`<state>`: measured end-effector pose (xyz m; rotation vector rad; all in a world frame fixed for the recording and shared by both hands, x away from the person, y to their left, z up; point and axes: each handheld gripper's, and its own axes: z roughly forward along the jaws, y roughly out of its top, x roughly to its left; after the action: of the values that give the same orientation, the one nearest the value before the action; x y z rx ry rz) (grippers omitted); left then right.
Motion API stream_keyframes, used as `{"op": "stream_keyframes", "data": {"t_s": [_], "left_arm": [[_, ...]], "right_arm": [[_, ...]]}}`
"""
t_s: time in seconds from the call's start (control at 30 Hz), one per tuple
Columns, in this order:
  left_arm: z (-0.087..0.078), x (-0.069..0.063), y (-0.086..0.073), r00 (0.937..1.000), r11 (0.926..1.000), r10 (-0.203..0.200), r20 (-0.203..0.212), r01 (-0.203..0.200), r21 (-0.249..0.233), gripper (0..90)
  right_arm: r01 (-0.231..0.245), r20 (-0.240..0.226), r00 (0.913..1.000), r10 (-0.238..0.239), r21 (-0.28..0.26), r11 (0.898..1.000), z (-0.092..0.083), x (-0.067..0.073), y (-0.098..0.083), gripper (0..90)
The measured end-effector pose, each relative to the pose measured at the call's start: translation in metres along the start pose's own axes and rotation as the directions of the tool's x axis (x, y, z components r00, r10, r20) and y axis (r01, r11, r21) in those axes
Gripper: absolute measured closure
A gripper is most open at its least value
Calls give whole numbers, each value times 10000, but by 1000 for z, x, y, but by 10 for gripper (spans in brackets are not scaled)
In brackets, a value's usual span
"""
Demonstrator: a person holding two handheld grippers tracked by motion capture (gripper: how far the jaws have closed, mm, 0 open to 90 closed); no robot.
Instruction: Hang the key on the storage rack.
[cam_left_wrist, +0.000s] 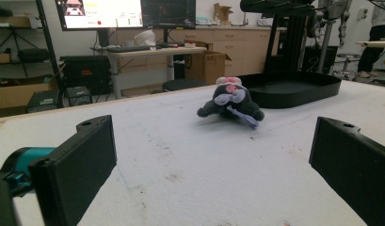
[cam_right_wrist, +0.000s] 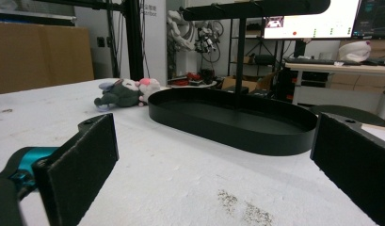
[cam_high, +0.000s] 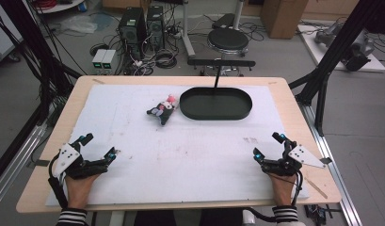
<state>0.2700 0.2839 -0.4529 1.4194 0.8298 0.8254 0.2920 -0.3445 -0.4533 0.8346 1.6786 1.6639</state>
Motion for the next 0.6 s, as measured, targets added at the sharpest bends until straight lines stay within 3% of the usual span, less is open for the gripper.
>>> {"op": "stream_keyframes", "data": {"t_s": [0.13,0.6], "left_arm": [[1,0,1,10000,9999,2,16,-2,164,17],[1,0,0,10000,10000,-36,19,36,18,17]], "right_arm": [[25,-6,10000,-25,-71,10000,-1,1,0,4],[-38,-4,10000,38,19,10000,0,0,0,4]]}}
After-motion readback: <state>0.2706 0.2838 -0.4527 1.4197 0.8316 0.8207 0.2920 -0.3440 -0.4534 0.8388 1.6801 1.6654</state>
